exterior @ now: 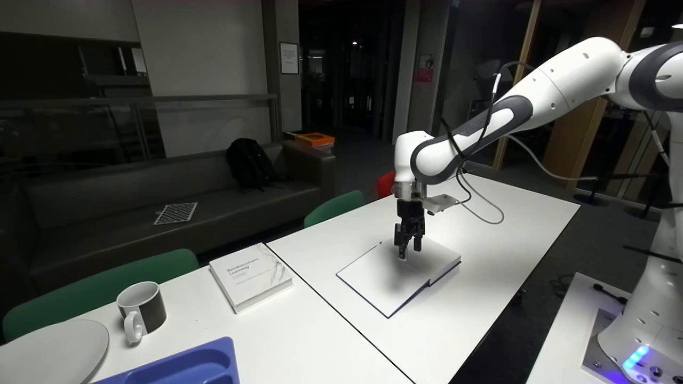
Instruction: Open the blue book.
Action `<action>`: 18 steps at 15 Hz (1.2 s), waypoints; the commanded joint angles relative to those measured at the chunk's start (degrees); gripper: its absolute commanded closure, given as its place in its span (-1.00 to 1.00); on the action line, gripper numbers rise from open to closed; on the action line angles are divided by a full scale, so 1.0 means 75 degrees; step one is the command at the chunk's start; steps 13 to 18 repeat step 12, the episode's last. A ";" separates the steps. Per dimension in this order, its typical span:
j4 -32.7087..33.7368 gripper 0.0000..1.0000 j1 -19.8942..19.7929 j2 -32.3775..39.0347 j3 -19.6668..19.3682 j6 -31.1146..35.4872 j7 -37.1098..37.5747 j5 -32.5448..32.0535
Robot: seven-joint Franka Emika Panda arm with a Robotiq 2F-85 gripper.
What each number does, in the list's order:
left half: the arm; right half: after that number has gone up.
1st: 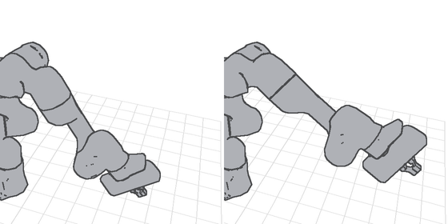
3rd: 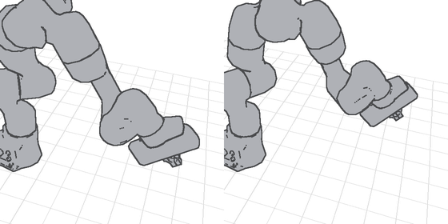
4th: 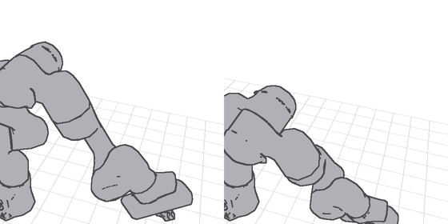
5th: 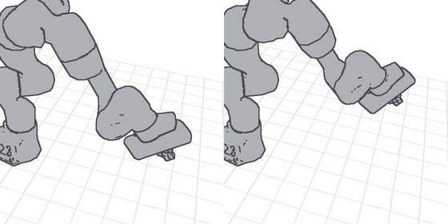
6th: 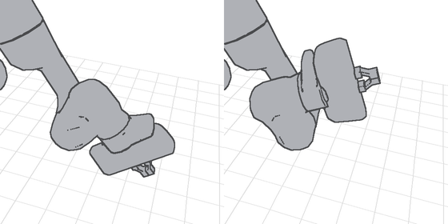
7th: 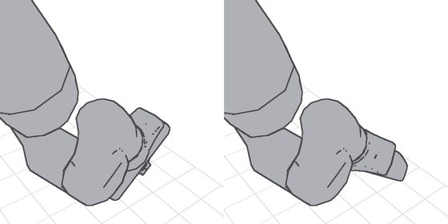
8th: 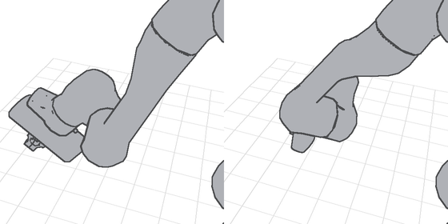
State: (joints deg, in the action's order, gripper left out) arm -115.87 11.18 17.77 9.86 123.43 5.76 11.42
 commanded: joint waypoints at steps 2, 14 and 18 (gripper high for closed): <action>0.0112 -1.00 -0.0016 0.0035 0.0017 -0.0155 -0.0119 -0.0006; 0.0245 -1.00 -0.0015 0.0151 0.0016 -0.0162 -0.0132 -0.0006; 0.0245 -1.00 -0.0015 0.0151 0.0016 -0.0162 -0.0132 -0.0006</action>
